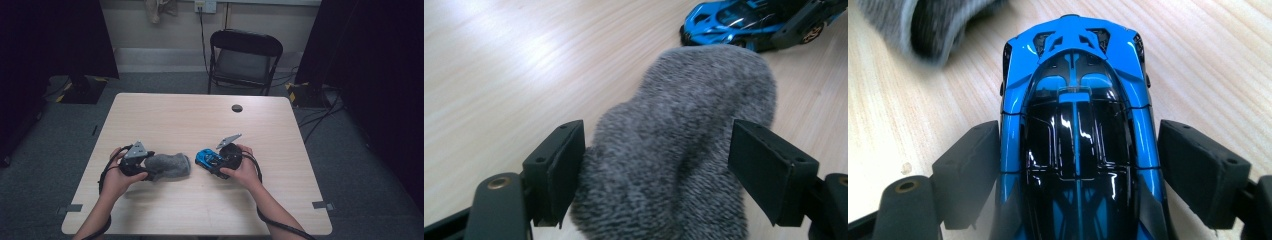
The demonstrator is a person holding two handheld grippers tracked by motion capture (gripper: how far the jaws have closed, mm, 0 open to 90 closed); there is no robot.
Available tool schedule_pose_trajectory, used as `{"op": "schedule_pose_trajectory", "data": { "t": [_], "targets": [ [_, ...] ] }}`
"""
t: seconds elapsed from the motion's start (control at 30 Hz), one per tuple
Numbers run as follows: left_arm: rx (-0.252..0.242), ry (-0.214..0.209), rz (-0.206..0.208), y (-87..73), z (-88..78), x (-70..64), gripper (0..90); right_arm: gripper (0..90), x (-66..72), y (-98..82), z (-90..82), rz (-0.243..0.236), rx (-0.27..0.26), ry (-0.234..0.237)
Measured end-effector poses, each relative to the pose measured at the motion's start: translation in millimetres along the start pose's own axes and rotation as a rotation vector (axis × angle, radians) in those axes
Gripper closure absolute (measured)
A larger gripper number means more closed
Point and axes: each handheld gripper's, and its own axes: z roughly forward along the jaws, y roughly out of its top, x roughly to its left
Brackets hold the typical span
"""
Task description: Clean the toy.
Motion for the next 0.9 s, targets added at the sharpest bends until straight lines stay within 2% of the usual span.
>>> {"op": "schedule_pose_trajectory", "data": {
  "t": [0.1, 0.13, 0.27, 0.43, 0.6, 0.67, 0.7, 0.8, 0.83, 0.9],
  "targets": [
    [-0.009, -0.003, 0.012, 5.9, 6.2, -2.3, 23.2, 18.3, 1.8, -1.1, 0.9, -0.015, -0.008, -0.012],
    [-0.021, -0.017, 0.015, 9.5, 11.4, -3.9, 23.2, 17.8, 3.3, -1.6, 1.8, -0.030, -0.008, -0.020],
    [-0.013, -0.025, 0.015, 9.6, 16.4, -5.9, 23.7, 17.2, 5.2, -0.2, 2.6, -0.049, 0.007, -0.034],
    [-0.017, -0.021, 0.004, 5.9, 13.2, -2.8, 23.6, 16.9, 5.6, -0.3, 3.1, -0.050, 0.005, -0.035],
    [-0.045, -0.023, 0.025, 14.2, 7.6, -0.9, 22.5, 16.6, 6.0, 0.0, 3.8, -0.050, 0.003, -0.037],
    [-0.055, -0.036, 0.028, 20.0, 10.4, -2.5, 22.0, 15.6, 6.4, 0.3, 4.8, -0.054, 0.001, -0.038],
    [-0.047, -0.051, 0.042, 22.0, 17.0, -5.4, 22.0, 15.6, 6.7, 0.3, 5.1, -0.055, -0.001, -0.040],
    [-0.032, -0.072, 0.039, 17.7, 28.9, -10.0, 22.2, 15.2, 7.7, -0.1, 5.6, -0.057, -0.005, -0.042],
    [-0.015, -0.069, 0.045, 15.8, 31.3, -10.2, 23.0, 15.2, 7.7, -0.3, 5.7, -0.060, -0.006, -0.043],
    [-0.015, -0.073, 0.042, 13.6, 34.0, -11.0, 24.8, 15.2, 7.4, -0.2, 5.5, -0.065, -0.003, -0.041]
  ]
}}
